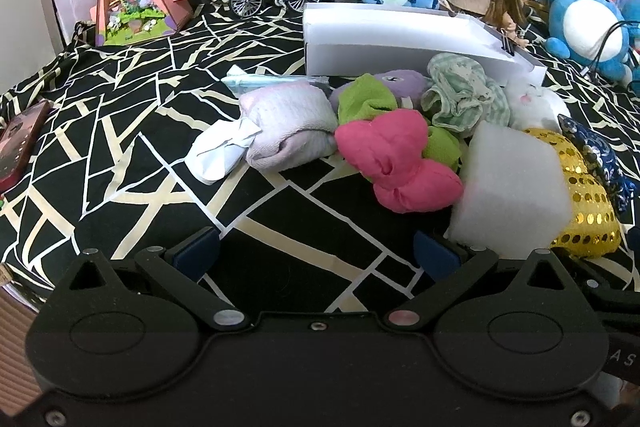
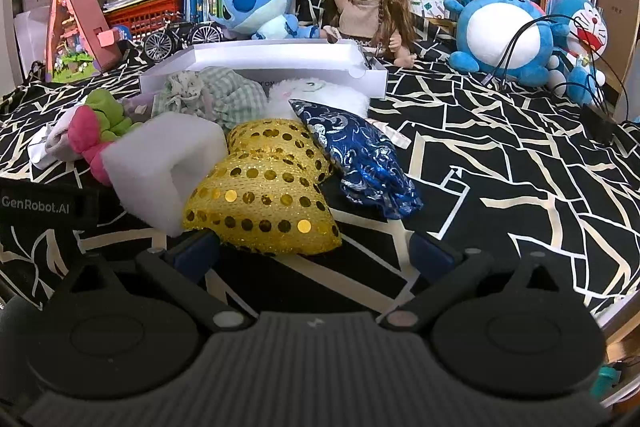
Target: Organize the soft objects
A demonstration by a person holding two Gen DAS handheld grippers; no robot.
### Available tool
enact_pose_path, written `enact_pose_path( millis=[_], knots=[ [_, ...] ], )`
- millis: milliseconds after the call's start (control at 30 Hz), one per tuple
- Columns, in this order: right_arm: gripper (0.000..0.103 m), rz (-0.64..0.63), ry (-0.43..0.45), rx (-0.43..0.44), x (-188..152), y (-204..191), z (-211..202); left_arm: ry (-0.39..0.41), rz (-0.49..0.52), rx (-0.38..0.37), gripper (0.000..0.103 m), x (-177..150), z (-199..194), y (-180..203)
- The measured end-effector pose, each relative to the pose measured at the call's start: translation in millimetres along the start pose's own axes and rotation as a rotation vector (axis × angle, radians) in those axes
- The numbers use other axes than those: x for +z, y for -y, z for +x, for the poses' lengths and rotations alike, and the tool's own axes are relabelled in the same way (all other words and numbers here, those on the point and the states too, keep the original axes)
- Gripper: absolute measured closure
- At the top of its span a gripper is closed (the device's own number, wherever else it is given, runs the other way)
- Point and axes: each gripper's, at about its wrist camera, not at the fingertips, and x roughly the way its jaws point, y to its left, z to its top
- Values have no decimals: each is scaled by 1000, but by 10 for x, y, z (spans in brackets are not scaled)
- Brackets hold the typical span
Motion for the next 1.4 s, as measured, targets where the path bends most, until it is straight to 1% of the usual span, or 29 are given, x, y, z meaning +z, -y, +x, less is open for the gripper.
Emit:
enact_pose_path(
  millis=[133,167,233,300,367,400,433,467,500,533,700,833,933,1033,1200,1300,1333,1400],
  knots=[
    [0,1,34,9,-34,6,-27,2,4,-12,2,11,-18,-7],
    [0,0,41,16,-27,9,-38,2,6,-22,4,13,-31,-9],
    [0,-6,66,43,-8,3,-87,12,6,-57,4,30,-73,-33],
    [4,-31,99,53,9,-20,-142,45,-3,-88,7,43,-142,-52],
    [7,-57,124,64,30,-41,-186,87,-14,-119,15,58,-227,-69],
    [9,-59,133,72,38,-35,-206,102,-20,-136,17,70,-266,-74],
    [10,-53,136,82,49,-25,-215,111,-28,-153,21,83,-297,-83],
    [14,-41,135,95,60,-7,-227,117,-37,-172,25,100,-330,-88],
    [18,-27,135,108,70,18,-232,119,-44,-193,27,110,-357,-96],
    [20,-15,135,119,77,36,-236,119,-52,-213,30,117,-380,-101],
    [34,3,128,172,89,94,-261,103,-72,-309,30,123,-436,-92],
    [37,3,113,194,91,88,-238,80,-68,-345,30,92,-406,-44],
    [38,-7,108,190,88,87,-222,83,-69,-391,29,77,-429,-12],
    [43,-6,96,183,77,110,-213,87,-64,-432,29,79,-442,42],
    [45,1,84,182,48,133,-216,86,-23,-466,29,85,-415,216],
    [45,-7,84,180,34,109,-222,79,-9,-454,30,76,-367,307],
    [45,-11,83,181,33,102,-220,79,-7,-447,32,73,-348,325],
    [45,-16,81,179,34,96,-210,76,2,-444,42,74,-307,354]
  ],
)
